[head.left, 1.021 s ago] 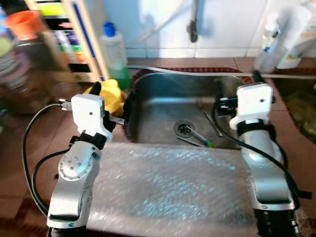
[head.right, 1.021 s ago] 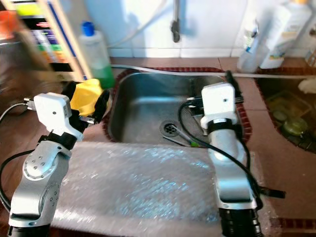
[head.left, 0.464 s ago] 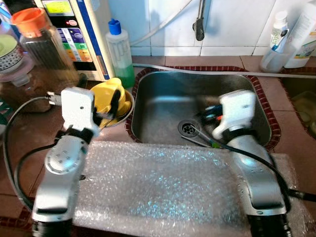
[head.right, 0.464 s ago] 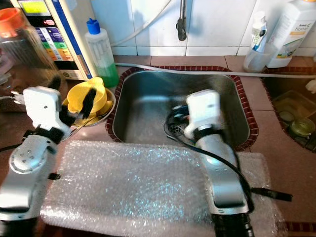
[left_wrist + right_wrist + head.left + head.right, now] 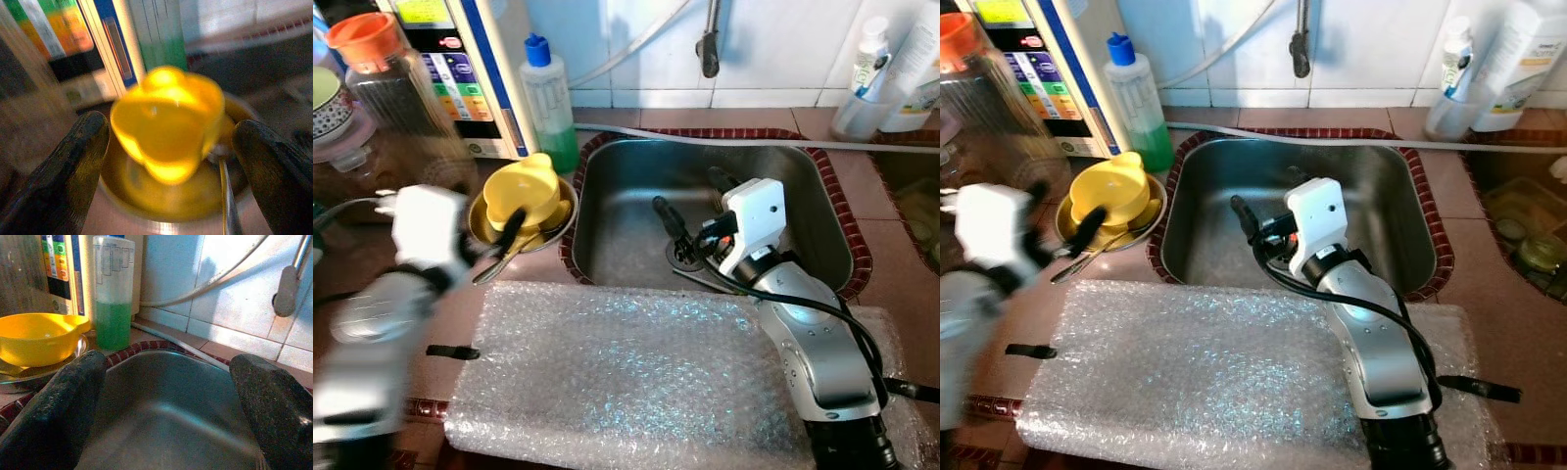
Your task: Kitchen organization
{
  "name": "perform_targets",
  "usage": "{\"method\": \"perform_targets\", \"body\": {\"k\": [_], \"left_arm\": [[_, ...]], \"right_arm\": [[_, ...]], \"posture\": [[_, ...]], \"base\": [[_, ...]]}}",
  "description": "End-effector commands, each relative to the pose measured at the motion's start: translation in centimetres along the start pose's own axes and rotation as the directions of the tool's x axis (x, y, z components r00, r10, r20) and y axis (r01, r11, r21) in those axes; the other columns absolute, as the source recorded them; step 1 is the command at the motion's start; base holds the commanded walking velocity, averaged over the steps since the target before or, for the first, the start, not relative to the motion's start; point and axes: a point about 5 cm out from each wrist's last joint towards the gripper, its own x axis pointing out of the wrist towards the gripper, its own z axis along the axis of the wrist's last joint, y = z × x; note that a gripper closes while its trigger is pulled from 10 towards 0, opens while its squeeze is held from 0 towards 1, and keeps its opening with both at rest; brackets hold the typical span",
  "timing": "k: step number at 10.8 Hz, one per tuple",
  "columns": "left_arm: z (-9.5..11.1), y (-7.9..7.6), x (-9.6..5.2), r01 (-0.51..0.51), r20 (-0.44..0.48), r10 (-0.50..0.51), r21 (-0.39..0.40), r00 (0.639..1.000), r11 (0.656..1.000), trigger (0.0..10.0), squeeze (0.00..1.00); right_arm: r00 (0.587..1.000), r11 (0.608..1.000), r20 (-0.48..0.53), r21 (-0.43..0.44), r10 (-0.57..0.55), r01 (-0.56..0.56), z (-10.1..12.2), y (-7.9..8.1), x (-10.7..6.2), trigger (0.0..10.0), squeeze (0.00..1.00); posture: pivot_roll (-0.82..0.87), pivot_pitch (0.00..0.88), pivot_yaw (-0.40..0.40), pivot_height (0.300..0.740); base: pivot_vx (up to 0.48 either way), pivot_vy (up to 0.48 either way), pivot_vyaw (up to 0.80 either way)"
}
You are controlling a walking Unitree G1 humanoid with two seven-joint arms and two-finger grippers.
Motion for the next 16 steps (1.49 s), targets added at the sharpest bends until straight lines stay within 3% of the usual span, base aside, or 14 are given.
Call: {"method": "perform_targets", "body": {"k": [1, 7, 9, 12, 15, 16], "left_arm": [[0.1, 0.1, -0.6, 0.036, -0.012, -0.036, -0.005, 0.999, 0.999, 10.0, 0.00], [-0.1, 0.1, -1.5, 0.233, -0.129, -0.234, -0.024, 0.964, 0.972, 10.0, 0.00], [-0.1, -0.1, -1.8, 0.274, -0.158, -0.276, -0.031, 0.948, 0.961, 10.0, 0.00], [-0.4, -0.4, -2.0, 0.309, -0.198, -0.310, -0.040, 0.930, 0.950, 10.0, 0.00], [-0.9, -0.7, -2.1, 0.339, -0.233, -0.342, -0.052, 0.911, 0.939, 9.7, 0.00], [-1.1, -0.8, -2.1, 0.348, -0.242, -0.351, -0.056, 0.905, 0.936, 1.2, 0.00]], "right_arm": [[0.999, 0.999, 0.017, -0.001, 0.038, -0.038, 0.5, 0.5, 0.3, 10.0, 0.00], [0.998, 0.998, 0.024, -0.015, 0.065, -0.065, 0.6, 0.6, 0.6, 10.0, 0.00], [0.991, 0.991, 0.021, 0.020, 0.134, -0.134, 0.6, 1.3, 0.5, 10.0, 0.00], [0.949, 0.944, -0.027, 0.114, 0.315, -0.310, 0.2, 2.8, -0.1, 10.0, 0.00], [0.934, 0.929, -0.041, 0.133, 0.354, -0.346, 0.3, 2.9, -0.4, 10.0, 0.00], [0.930, 0.927, -0.049, 0.122, 0.363, -0.355, 0.3, 2.9, -0.5, 10.0, 0.00]], "posture": [[-0.08, 0.187, 0.065, 0.740], [-0.08, 0.176, 0.065, 0.740], [-0.08, 0.176, 0.067, 0.740], [-0.08, 0.177, 0.069, 0.740], [-0.08, 0.178, 0.070, 0.740], [-0.08, 0.179, 0.070, 0.740]], "base": [[0.000, 0.000, 0.00], [0.000, 0.000, 0.00], [0.000, 0.000, 0.00], [0.000, 0.000, 0.00], [0.000, 0.000, 0.00], [0.000, 0.000, 0.00]]}}
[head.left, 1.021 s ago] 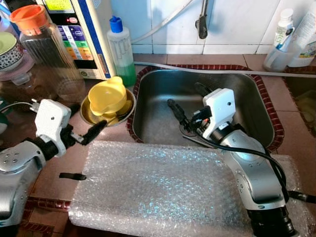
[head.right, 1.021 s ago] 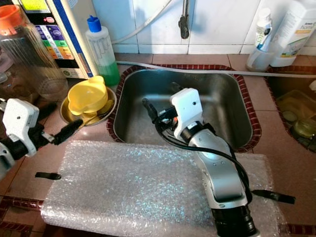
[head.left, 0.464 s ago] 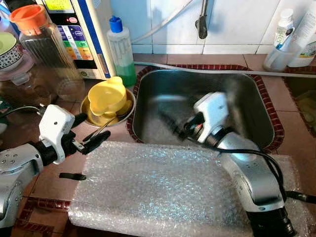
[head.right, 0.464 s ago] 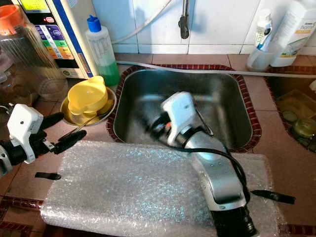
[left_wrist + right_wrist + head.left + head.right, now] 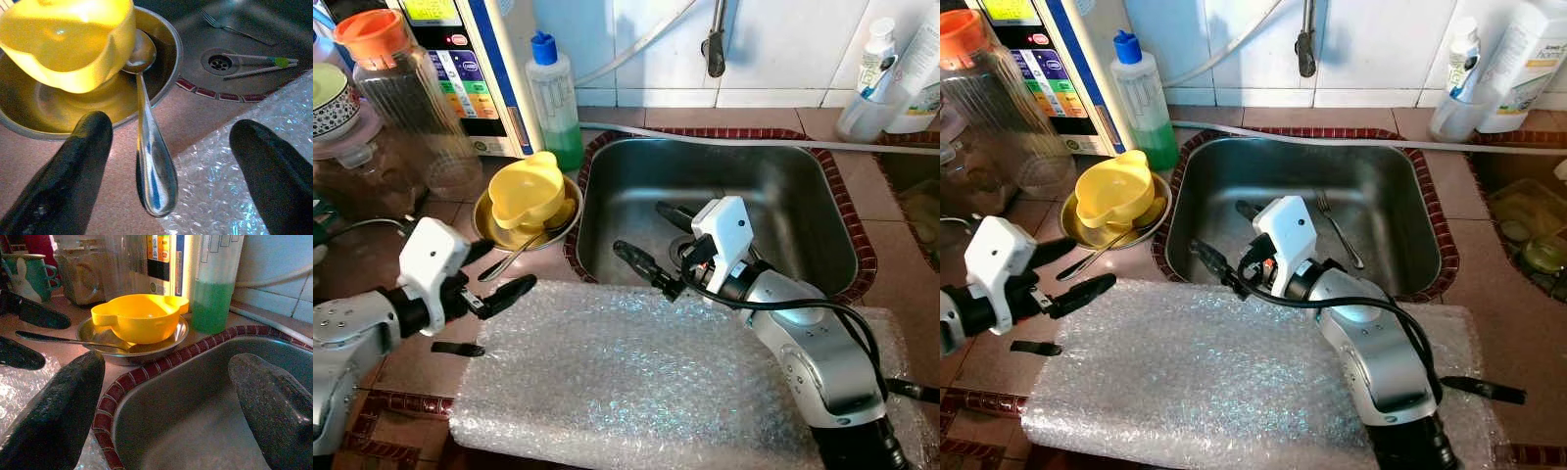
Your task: Kitchen organization
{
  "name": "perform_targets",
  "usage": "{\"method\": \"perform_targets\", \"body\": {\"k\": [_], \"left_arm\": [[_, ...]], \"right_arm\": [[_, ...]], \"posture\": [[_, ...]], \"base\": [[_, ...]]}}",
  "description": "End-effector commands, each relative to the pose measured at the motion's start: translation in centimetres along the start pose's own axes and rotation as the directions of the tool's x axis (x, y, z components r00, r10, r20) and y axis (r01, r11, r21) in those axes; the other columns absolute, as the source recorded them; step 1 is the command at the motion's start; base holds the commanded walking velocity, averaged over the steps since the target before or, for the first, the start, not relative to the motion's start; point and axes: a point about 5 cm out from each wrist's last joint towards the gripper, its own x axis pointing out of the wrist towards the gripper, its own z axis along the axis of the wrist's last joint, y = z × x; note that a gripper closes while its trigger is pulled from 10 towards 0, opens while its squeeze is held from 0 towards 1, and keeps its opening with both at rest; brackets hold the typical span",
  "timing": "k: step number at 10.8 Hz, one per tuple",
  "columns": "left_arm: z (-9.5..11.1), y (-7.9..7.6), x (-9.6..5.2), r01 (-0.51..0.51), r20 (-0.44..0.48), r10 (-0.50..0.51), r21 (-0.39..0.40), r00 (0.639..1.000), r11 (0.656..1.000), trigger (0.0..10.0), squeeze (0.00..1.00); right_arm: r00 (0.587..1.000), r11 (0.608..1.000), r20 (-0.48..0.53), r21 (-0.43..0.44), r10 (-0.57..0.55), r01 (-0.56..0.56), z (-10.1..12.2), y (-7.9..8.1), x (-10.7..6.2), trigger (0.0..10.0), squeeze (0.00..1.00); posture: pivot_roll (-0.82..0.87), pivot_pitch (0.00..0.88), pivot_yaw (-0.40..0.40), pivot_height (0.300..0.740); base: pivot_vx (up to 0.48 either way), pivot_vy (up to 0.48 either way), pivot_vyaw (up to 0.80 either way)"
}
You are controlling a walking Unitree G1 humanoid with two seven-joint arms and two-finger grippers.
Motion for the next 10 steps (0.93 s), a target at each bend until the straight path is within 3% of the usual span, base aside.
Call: {"method": "perform_targets", "body": {"k": [1, 2, 10], "left_arm": [[-0.11, -0.31, -0.10, 0.020, -0.020, -0.020, 0.012, 1.000, 1.000, 0.5, 0.00], [-0.11, -0.32, -0.06, 0.023, -0.020, -0.023, 0.007, 1.000, 1.000, 0.0, 0.00], [-0.81, -0.55, 0.57, 0.028, -0.029, -0.027, 0.019, 0.999, 0.999, 0.0, 0.00]], "right_arm": [[0.999, 0.999, 0.013, -0.016, 0.030, -0.029, 0.54, 0.52, 0.02, 10.0, 0.00], [0.999, 0.999, 0.013, -0.017, 0.031, -0.031, 0.57, 0.55, 0.05, 10.0, 0.00], [0.999, 0.998, 0.001, -0.043, 0.051, -0.051, 0.45, 0.84, 0.14, 10.0, 0.00]], "posture": [[-0.08, 0.179, 0.070, 0.740], [-0.09, 0.179, 0.070, 0.740], [-0.09, 0.178, 0.066, 0.740]], "base": [[0.000, 0.000, 0.00], [0.000, 0.000, 0.00], [0.000, 0.000, 0.00]]}}
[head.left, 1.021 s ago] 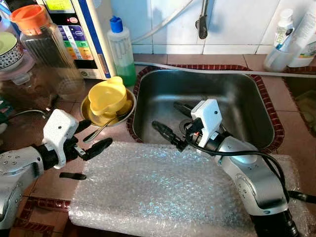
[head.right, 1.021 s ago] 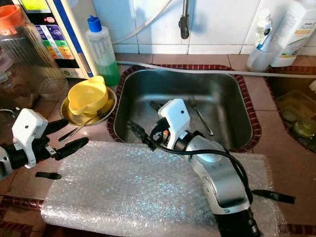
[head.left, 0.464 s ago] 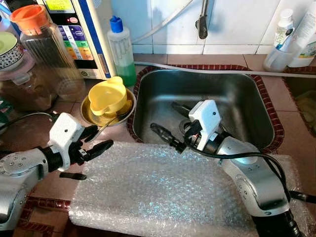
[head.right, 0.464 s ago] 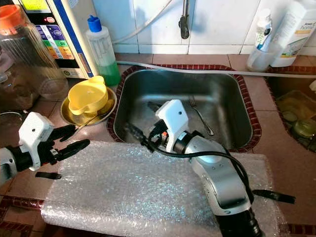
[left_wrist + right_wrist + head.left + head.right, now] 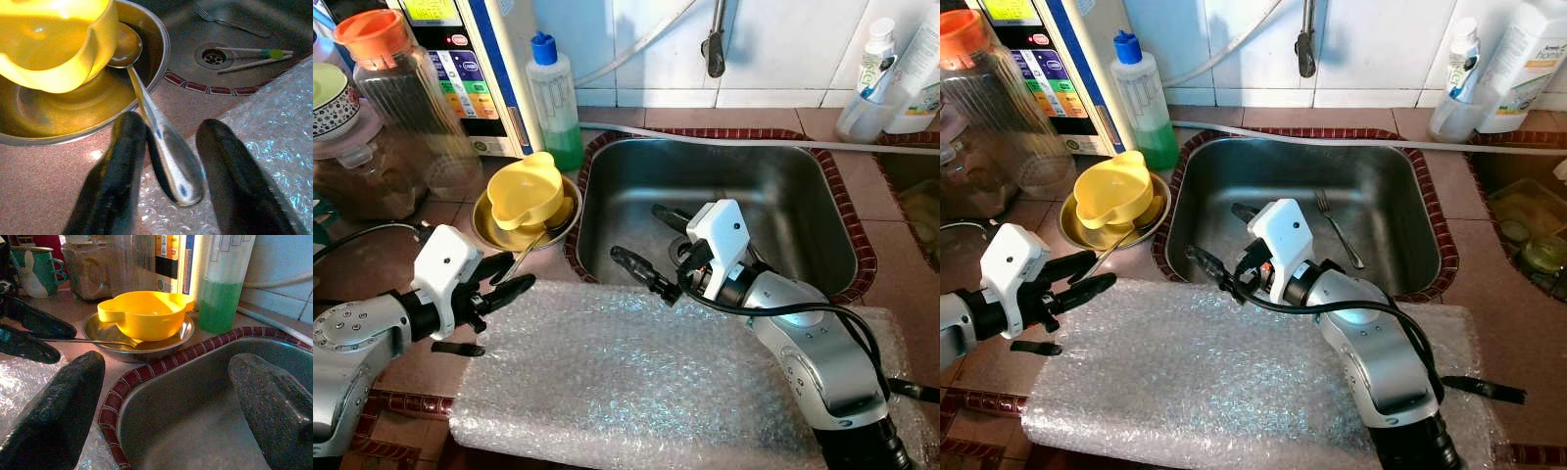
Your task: Kitchen organization
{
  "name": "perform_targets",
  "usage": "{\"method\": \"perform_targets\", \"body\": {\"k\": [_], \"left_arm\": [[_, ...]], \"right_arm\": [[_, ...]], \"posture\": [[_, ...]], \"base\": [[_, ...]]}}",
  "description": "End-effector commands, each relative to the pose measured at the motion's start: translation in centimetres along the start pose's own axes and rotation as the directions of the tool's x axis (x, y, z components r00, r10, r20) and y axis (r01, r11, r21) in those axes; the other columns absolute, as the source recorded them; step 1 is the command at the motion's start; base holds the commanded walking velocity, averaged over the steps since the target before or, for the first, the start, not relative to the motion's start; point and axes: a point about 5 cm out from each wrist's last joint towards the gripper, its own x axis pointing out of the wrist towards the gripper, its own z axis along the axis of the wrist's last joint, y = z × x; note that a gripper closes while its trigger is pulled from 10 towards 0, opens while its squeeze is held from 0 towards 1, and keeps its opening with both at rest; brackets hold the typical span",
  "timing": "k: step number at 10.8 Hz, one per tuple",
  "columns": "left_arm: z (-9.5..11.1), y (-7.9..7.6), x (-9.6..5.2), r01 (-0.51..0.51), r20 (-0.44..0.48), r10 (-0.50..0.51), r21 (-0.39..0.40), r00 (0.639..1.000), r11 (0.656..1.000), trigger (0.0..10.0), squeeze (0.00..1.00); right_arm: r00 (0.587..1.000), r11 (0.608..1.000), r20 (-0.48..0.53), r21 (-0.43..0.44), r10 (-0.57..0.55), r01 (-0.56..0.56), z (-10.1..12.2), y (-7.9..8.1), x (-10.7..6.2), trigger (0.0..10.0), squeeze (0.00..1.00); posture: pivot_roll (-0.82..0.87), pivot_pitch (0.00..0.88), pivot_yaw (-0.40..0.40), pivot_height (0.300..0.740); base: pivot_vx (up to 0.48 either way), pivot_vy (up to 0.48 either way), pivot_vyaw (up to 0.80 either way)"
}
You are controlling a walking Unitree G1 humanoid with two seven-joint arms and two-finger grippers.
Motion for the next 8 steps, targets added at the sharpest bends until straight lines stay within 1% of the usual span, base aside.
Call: {"method": "perform_targets", "body": {"k": [1, 3, 4, 6, 8], "left_arm": [[-0.4, 0.0, 0.0, 0.006, -0.019, -0.006, -0.001, 1.000, 1.000, 0.0, 0.00], [-0.3, 0.0, 0.0, 0.006, -0.021, -0.006, 0.012, 1.000, 1.000, 0.0, 0.00], [-0.2, 0.1, -0.1, 0.004, -0.040, -0.002, 0.046, 0.999, 0.999, 0.0, 0.00], [0.4, 0.4, -0.4, -0.004, -0.044, 0.008, 0.080, 0.999, 0.997, 0.0, 0.00], [1.3, 0.8, -0.5, -0.014, -0.032, 0.018, 0.109, 0.999, 0.994, 0.0, 0.00]], "right_arm": [[1.000, 1.000, 0.014, -0.019, 0.023, -0.023, 0.4, 0.4, 0.1, 10.0, 0.00], [1.000, 1.000, 0.015, -0.023, 0.020, -0.020, 0.4, 0.4, 0.1, 10.0, 0.00], [1.000, 0.999, 0.018, -0.027, 0.018, -0.017, 0.5, 0.3, 0.1, 10.0, 0.00], [1.000, 0.999, 0.024, -0.038, 0.006, -0.005, 0.5, 0.1, 0.1, 10.0, 0.00], [0.999, 0.998, 0.036, -0.051, -0.031, 0.033, 0.7, -0.4, 0.2, 10.0, 0.00]], "posture": [[-0.09, 0.178, 0.066, 0.740], [-0.09, 0.178, 0.067, 0.740], [-0.09, 0.176, 0.067, 0.740], [-0.09, 0.174, 0.067, 0.740], [-0.09, 0.169, 0.067, 0.740]], "base": [[0.000, 0.000, 0.00], [0.000, 0.000, 0.00], [0.000, 0.000, 0.00], [0.000, 0.000, 0.00], [0.000, 0.000, 0.00]]}}
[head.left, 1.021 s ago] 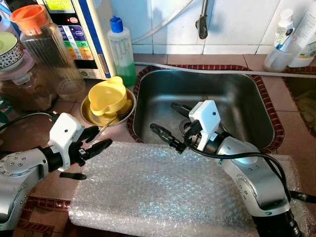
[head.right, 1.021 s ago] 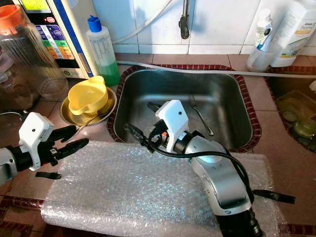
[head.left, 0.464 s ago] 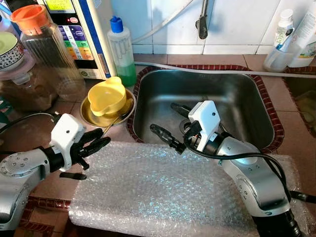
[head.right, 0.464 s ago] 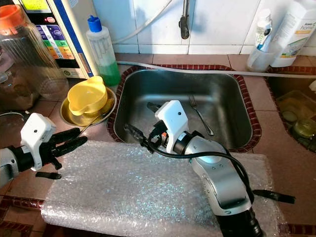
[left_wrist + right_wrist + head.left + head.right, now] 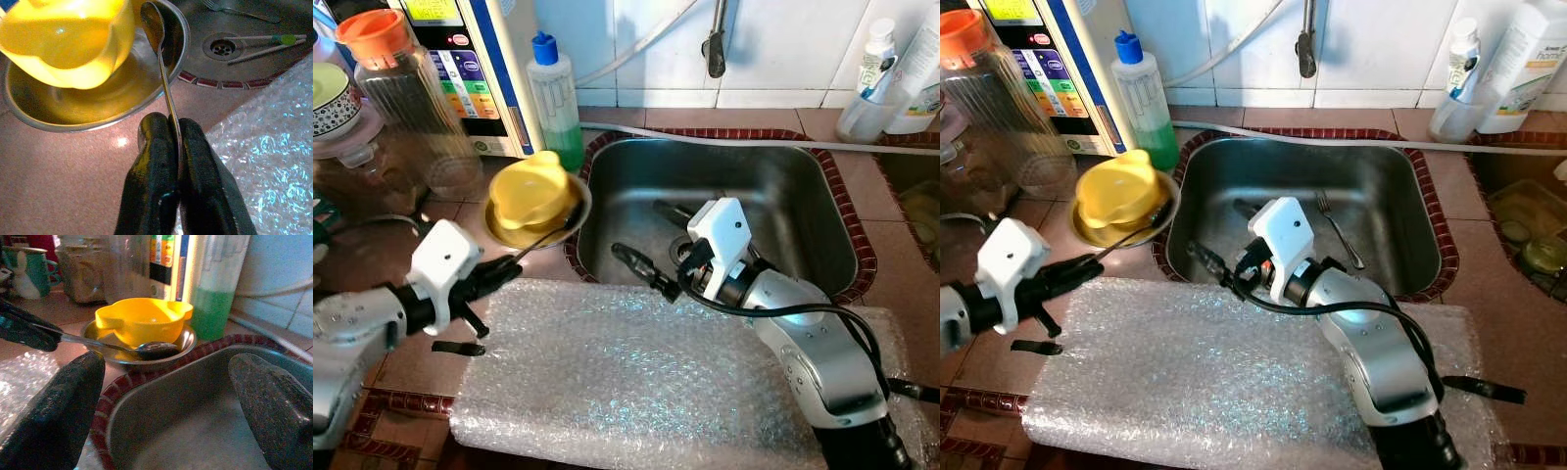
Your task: Kitchen organization
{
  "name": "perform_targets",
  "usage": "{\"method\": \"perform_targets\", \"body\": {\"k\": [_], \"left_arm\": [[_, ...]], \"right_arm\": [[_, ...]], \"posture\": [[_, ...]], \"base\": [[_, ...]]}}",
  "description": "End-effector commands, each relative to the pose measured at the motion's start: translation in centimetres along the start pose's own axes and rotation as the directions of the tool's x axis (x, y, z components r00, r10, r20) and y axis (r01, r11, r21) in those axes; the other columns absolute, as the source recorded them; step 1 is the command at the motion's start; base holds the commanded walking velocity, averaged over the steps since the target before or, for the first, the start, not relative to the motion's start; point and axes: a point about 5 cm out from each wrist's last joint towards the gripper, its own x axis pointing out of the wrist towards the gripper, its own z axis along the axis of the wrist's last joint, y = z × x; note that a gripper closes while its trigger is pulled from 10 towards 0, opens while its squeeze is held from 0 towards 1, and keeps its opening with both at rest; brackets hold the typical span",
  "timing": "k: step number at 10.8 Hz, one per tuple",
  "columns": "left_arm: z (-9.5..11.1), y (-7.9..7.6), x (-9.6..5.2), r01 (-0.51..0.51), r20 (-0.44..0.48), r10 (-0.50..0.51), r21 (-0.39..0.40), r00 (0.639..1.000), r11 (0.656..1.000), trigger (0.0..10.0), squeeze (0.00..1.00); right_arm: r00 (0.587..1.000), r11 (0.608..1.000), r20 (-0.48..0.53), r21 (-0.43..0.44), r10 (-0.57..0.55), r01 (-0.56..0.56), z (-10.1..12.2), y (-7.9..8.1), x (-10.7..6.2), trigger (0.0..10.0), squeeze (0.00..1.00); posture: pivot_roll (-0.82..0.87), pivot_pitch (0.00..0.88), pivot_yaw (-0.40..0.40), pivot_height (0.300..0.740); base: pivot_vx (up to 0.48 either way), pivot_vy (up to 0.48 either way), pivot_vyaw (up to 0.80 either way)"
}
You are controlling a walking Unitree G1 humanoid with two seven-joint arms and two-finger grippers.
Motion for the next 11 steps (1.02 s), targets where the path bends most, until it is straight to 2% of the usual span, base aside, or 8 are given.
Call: {"method": "perform_targets", "body": {"k": [1, 3, 7, 9, 11], "left_arm": [[0.8, 0.2, -0.4, 0.001, 0.010, -0.002, 0.027, 1.000, 1.000, 0.0, 0.00], [2.1, 0.3, -0.7, 0.015, 0.066, -0.018, 0.045, 0.998, 0.999, 0.0, 0.00], [3.1, 0.0, -1.2, 0.027, 0.045, -0.031, 0.105, 0.998, 0.994, 0.0, 0.00], [4.6, -0.3, -0.8, 0.039, 0.085, -0.051, 0.140, 0.995, 0.989, 0.0, 0.00], [5.2, -1.0, -0.1, 0.060, 0.118, -0.078, 0.148, 0.990, 0.987, 0.0, 0.00]], "right_arm": [[1.000, 1.000, 0.017, -0.013, -0.013, 0.013, 0.3, -0.2, 0.1, 10.0, 0.00], [0.998, 0.998, 0.034, -0.019, -0.051, 0.052, 0.5, -0.8, 0.3, 10.0, 0.00], [0.995, 0.996, 0.064, -0.042, -0.074, 0.077, 0.9, -1.4, 0.5, 10.0, 0.00], [0.999, 0.993, 0.038, -0.116, 0.004, 0.000, 0.8, -1.4, 0.9, 10.0, 0.00], [0.993, 0.982, -0.006, -0.147, 0.115, -0.115, 0.6, -0.8, 0.9, 10.0, 0.00]], "posture": [[-0.09, 0.168, 0.067, 0.740], [-0.08, 0.161, 0.065, 0.740], [-0.08, 0.163, 0.061, 0.740], [-0.08, 0.162, 0.065, 0.740], [-0.08, 0.160, 0.066, 0.740]], "base": [[0.000, 0.000, 0.00], [0.000, 0.000, 0.00], [0.000, 0.000, 0.00], [0.000, 0.000, 0.00], [0.000, 0.000, 0.00]]}}
